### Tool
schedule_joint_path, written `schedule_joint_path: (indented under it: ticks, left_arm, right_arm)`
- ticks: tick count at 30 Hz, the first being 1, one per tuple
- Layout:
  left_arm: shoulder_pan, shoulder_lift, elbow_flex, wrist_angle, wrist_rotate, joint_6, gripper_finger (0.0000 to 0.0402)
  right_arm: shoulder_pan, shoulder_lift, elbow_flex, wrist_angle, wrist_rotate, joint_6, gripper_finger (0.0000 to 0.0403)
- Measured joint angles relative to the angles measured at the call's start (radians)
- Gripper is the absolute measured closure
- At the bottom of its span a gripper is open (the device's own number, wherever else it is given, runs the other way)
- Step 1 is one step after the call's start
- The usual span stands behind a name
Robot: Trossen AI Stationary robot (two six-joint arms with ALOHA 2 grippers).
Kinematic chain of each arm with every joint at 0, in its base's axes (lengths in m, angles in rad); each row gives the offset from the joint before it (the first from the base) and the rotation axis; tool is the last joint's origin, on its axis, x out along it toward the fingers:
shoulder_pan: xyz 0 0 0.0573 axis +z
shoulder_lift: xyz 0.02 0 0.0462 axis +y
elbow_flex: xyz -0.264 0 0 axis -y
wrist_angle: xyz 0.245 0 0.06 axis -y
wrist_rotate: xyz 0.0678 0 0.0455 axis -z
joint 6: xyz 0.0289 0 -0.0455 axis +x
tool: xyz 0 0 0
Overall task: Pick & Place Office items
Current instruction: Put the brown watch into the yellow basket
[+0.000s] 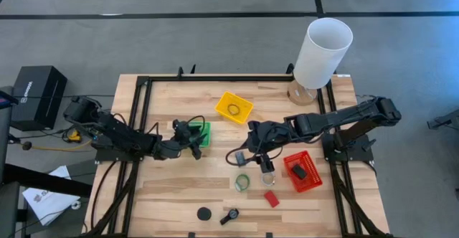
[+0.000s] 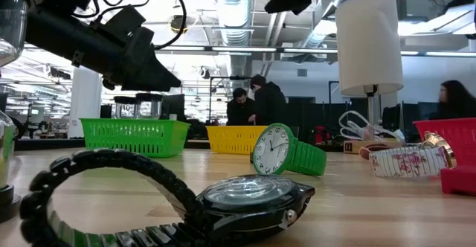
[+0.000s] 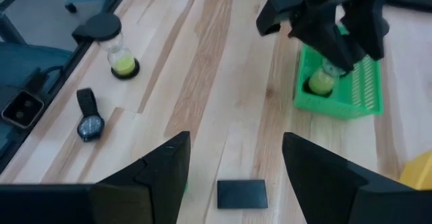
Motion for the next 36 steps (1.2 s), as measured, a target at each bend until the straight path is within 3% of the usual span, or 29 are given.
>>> schedule_joint_path:
  ticks: [4,11,18,23,30,33,36]
  left_arm:
    - [0.0,-0.054,-0.001,0.0,0.001,0.078,0.0209]
    - [0.001,-0.252,-0.001,-0.036,0.063,0.178,0.0211]
    - [-0.01,-0.363,0.0,-0.069,0.281,0.178,0.0211]
    - [-0.018,-0.362,0.0,-0.061,0.494,0.16,0.0215]
    - [-0.059,-0.272,0.076,-0.019,0.624,0.129,0.0215]
    - [-0.066,-0.229,0.151,-0.058,0.699,0.149,0.0215]
    - [-0.066,-0.197,0.274,-0.233,0.734,0.149,0.0214]
  right_arm:
    - [0.0,-0.016,-0.002,-0.072,-0.001,-0.005,0.0176]
    - [0.0,-0.067,0.0,-0.112,-0.004,-0.025,0.0176]
    - [-0.003,-0.078,-0.05,-0.064,-0.004,-0.032,0.0176]
    - [-0.003,-0.087,-0.154,0.011,-0.004,0.036,0.0176]
    - [-0.021,-0.161,-0.265,0.105,-0.005,0.053,0.0176]
    - [-0.042,-0.225,-0.311,0.122,-0.005,0.055,0.0176]
    - [-0.059,-0.3,-0.387,0.209,-0.005,0.06,0.0176]
